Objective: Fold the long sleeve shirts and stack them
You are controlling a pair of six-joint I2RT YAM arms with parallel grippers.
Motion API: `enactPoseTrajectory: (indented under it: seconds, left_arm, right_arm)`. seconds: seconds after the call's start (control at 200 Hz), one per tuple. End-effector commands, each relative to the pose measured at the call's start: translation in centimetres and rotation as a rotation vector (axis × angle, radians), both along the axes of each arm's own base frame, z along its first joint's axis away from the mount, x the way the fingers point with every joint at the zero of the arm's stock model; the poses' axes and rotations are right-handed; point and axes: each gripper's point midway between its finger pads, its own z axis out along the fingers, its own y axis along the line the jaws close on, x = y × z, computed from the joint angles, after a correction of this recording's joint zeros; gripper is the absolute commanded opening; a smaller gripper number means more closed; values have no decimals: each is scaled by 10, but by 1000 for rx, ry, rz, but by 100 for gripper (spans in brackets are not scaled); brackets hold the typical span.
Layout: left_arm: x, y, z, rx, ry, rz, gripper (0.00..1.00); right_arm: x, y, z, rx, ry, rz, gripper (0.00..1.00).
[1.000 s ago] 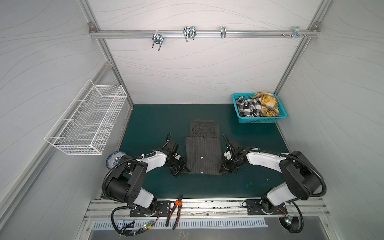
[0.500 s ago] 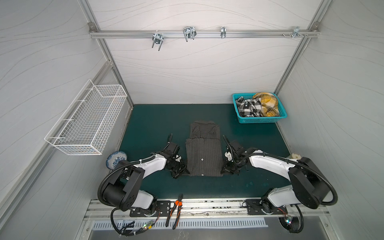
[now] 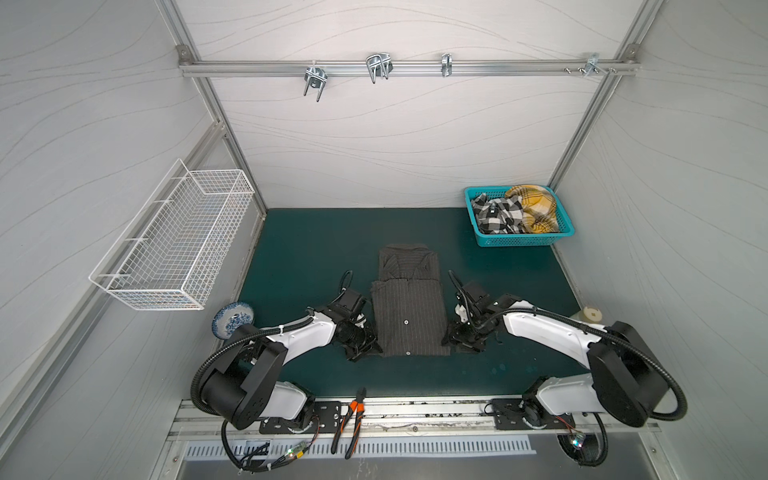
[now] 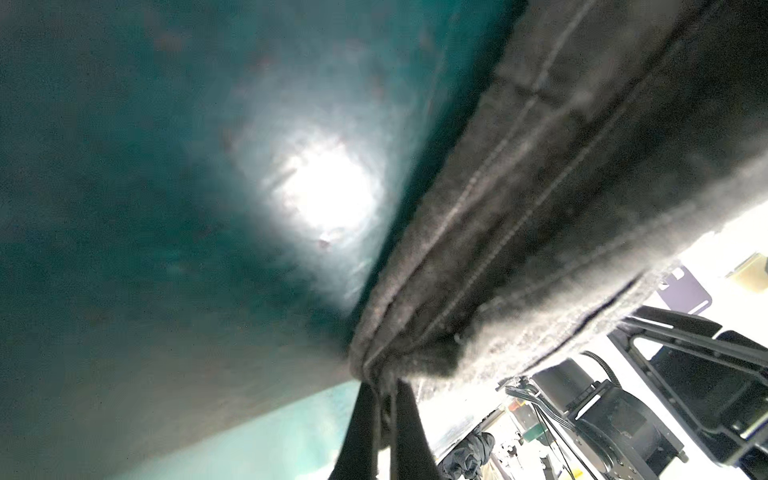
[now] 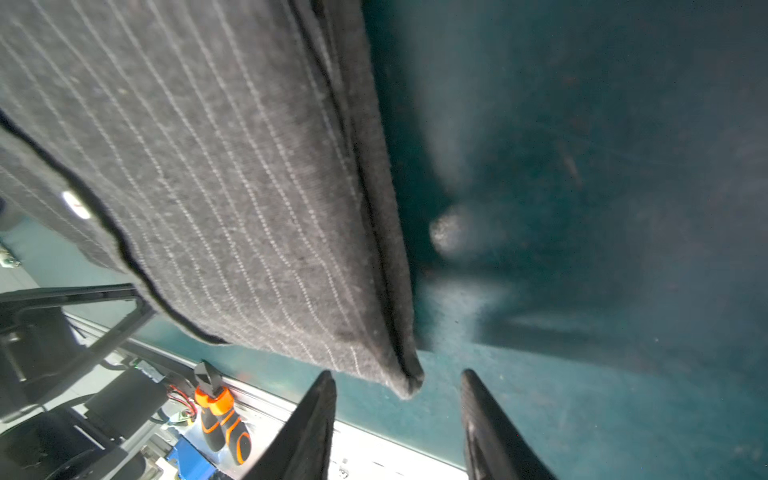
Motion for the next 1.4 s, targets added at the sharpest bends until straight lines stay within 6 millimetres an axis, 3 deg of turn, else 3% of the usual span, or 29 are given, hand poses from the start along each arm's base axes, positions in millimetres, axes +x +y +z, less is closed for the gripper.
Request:
enactPoseTrajectory:
  seconds: [0.0,0.34,0.45,0.555,0.805,1.015,1.236,1.396]
  left_arm:
    - [3,1,-4,21,-15,14,0]
    - [5,1,0,29,-25,4,0]
    - [5,1,-1,28,-31,8,16]
    - [6,4,0,48,-36,9,21]
    - [7,4,-6,69,-15,1,9]
    - [10,2,-5,69,-20,-14,0]
    - [7,4,-2,67,-29,-24,0]
    - [7,8,7,89,-54,-48,0]
  right_arm:
    - [-10,-8,-7,-23,38,-23,52]
    - [-5,1,-18,2,50,-31,49]
    - [-1,3,-20,-2,50,-25,45]
    - [0,3,-24,-2,52,-36,38]
    - [0,5,-24,11,51,-33,14]
    - [5,11,-15,42,19,2,0]
    - [3,11,-9,59,-6,15,0]
    - [2,15,7,79,-25,50,0]
